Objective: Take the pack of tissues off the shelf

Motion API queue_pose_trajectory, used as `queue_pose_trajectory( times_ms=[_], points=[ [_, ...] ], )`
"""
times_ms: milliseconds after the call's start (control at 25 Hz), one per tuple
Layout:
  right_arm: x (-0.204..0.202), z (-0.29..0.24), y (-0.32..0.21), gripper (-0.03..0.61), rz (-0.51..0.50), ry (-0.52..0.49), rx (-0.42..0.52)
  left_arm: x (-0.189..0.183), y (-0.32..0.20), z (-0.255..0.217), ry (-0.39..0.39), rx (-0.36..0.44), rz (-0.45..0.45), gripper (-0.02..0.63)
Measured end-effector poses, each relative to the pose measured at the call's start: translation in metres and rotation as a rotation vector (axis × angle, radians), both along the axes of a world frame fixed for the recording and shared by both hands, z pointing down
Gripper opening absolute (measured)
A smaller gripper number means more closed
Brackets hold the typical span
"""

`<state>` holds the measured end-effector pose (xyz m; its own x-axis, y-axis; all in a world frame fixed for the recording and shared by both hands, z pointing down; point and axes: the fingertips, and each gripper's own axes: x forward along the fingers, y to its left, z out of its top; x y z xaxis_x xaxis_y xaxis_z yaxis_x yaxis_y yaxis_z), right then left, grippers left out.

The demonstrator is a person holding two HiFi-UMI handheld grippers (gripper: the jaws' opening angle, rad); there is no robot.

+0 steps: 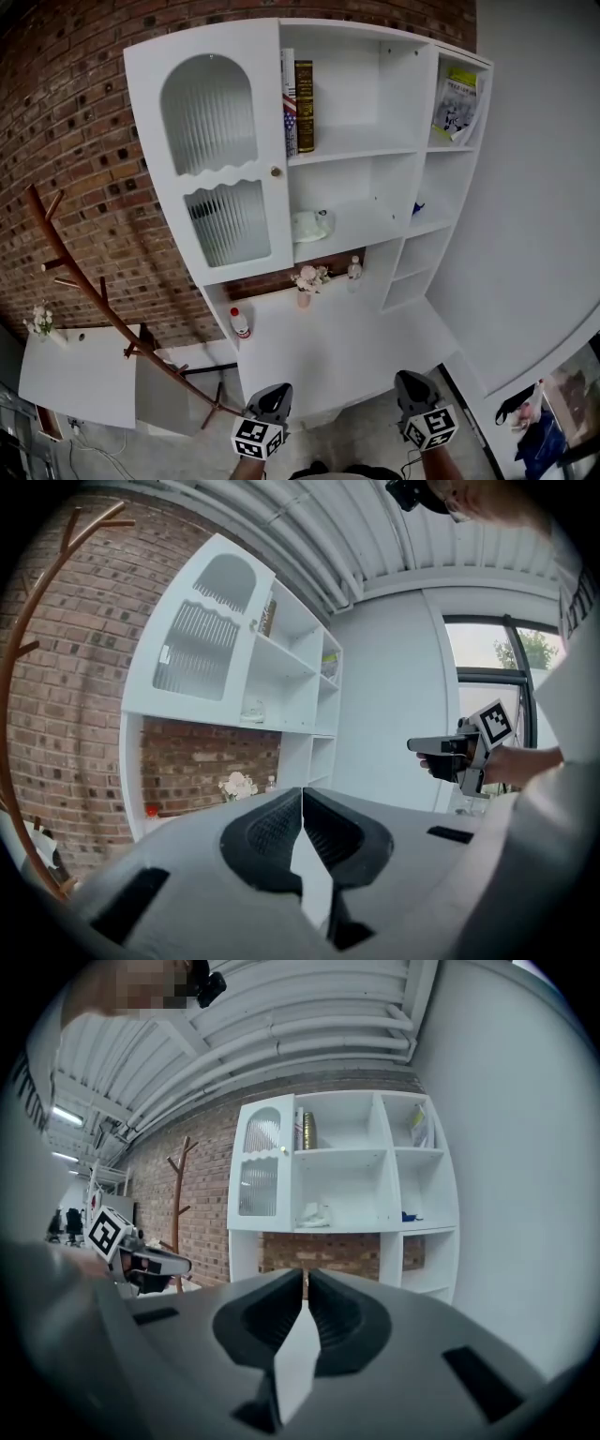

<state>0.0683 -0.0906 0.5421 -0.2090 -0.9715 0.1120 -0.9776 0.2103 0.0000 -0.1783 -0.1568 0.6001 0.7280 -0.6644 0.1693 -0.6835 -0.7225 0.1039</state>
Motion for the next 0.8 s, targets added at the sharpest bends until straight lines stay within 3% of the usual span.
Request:
queue_pose_trajectory(
  times_ms=[400, 800],
  points=[
    [0.015, 0.0, -0.024, 0.035, -0.006, -0.006, -0.004, 0.014, -0.023, 0.002, -0.011, -0.012, -0.014, 0.026],
    [0.046, -0.007, -0.087, 0.035, -0.102, 0.0, 0.001, 0.044, -0.066, -0.01, 0.001, 0.019, -0.109, 0.026]
  ],
)
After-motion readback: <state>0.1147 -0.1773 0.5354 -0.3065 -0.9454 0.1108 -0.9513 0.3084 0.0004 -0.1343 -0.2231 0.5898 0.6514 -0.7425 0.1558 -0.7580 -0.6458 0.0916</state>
